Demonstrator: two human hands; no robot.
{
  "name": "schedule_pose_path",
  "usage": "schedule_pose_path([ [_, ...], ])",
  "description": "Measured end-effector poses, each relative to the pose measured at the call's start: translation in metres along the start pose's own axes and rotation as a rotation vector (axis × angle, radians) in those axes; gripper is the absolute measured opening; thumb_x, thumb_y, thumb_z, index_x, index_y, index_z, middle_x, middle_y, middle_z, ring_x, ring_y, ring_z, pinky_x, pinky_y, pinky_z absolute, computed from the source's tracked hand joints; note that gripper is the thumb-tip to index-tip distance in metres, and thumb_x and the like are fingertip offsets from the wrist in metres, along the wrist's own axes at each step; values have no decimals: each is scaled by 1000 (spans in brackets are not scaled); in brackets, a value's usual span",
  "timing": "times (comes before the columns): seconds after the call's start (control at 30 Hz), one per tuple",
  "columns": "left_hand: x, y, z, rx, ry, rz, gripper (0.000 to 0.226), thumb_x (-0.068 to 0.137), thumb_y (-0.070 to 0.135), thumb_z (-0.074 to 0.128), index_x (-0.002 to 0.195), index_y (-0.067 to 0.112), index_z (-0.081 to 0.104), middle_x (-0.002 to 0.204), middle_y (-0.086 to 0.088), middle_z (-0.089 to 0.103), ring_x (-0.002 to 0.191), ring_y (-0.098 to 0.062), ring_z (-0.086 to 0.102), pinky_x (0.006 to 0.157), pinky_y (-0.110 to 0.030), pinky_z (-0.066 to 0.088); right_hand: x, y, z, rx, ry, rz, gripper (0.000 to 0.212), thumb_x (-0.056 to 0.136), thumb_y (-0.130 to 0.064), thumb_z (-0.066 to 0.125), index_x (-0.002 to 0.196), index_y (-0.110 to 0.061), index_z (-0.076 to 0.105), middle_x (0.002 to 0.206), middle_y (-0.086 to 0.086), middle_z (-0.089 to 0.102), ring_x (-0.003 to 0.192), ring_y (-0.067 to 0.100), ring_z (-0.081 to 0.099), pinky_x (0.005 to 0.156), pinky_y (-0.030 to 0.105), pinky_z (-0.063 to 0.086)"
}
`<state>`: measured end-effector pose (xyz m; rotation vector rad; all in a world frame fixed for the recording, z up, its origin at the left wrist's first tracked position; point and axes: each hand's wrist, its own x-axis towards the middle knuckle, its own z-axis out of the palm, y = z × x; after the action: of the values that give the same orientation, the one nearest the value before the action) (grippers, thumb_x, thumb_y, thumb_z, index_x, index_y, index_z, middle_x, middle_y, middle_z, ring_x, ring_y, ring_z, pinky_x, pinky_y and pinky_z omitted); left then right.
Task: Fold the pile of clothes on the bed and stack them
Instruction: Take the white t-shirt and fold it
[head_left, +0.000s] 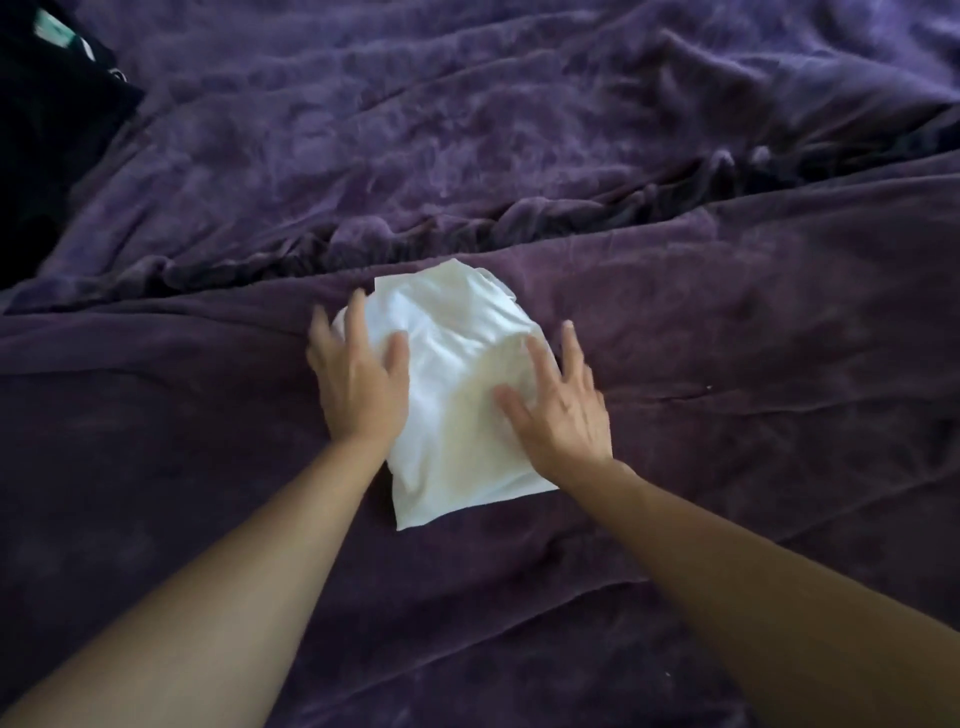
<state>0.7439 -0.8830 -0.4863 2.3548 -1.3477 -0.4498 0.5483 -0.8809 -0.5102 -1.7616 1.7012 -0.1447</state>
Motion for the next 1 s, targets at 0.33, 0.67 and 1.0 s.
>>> schedule_pose_path([
  [0.33,-67,11,-31,-96,-273,74,47,91,18,59,137,25,50,125,-12,48,109,-33,54,92,-34,42,-77,-8,-11,139,-77,132,48,95,-40,44,137,-52,25,121,4,54,104,35,55,87,44,43],
  [0.67,-231,95,-92,-8,-549,321,47,93,23,55,140,21,47,130,-9,48,103,-33,60,85,-37,48,-285,60,-100,108,78,323,43,93,-40,47,134,-50,38,122,-9,56,107,22,59,88,36,47],
  [1.0,-355,286,-77,-101,-540,586,48,94,22,51,142,23,45,133,-6,47,104,-26,60,84,-32,47,-386,191,-251,102,288,360,44,95,-42,40,137,-51,33,116,-11,54,105,23,58,86,37,46],
])
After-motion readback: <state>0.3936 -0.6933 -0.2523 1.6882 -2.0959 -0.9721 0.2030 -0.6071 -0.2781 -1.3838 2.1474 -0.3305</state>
